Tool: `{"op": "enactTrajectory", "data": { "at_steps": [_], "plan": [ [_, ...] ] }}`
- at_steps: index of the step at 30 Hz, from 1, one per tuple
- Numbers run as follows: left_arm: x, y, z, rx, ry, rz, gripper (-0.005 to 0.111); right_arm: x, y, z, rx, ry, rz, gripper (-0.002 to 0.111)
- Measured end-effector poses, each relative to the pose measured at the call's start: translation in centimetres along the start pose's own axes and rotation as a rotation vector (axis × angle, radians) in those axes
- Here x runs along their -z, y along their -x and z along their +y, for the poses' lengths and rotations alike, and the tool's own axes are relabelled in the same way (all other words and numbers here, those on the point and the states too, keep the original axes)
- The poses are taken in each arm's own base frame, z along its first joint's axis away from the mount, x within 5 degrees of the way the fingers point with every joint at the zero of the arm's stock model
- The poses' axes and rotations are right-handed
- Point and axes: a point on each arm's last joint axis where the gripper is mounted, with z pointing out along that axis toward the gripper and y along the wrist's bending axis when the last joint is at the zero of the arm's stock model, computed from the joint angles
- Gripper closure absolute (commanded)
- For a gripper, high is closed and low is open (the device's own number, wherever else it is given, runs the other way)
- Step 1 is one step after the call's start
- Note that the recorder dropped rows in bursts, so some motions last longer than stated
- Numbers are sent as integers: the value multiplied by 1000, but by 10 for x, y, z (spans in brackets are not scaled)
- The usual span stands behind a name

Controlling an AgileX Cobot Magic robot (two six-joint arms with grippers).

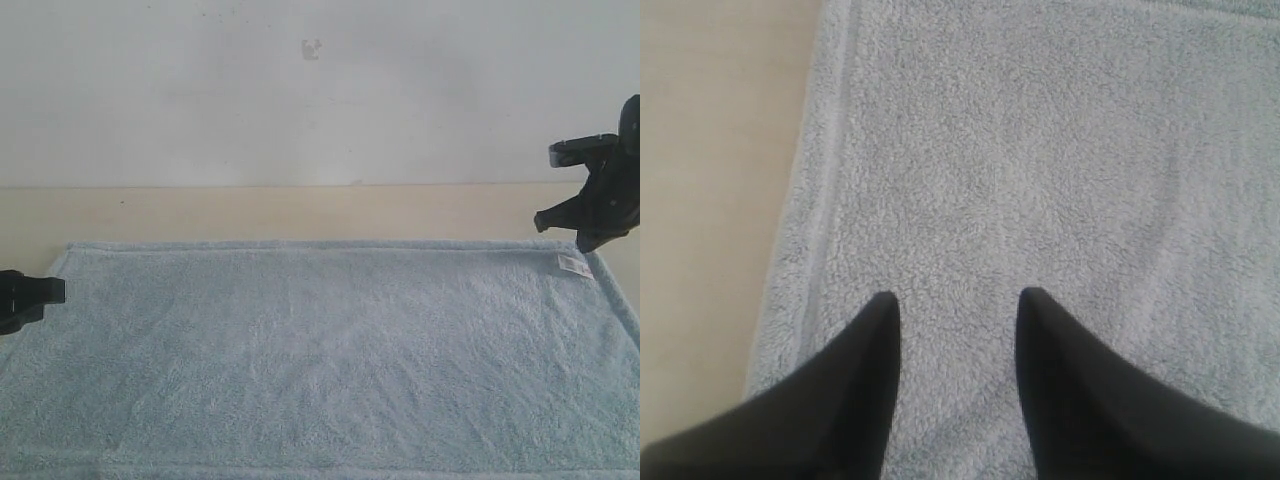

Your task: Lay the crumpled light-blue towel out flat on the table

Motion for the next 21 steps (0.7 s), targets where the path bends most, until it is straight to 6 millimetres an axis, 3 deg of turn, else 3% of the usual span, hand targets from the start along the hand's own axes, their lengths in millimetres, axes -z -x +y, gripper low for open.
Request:
{"op": "enactTrajectory", "data": {
  "at_steps": [4, 21],
  "plan": [
    [0, 0, 0, 0, 0, 0, 69, -13, -5, 2, -1, 13, 25, 108],
    [0, 0, 0, 0, 0, 0, 69, -16, -4, -6, -5, -93, 20, 108]
  ]
}}
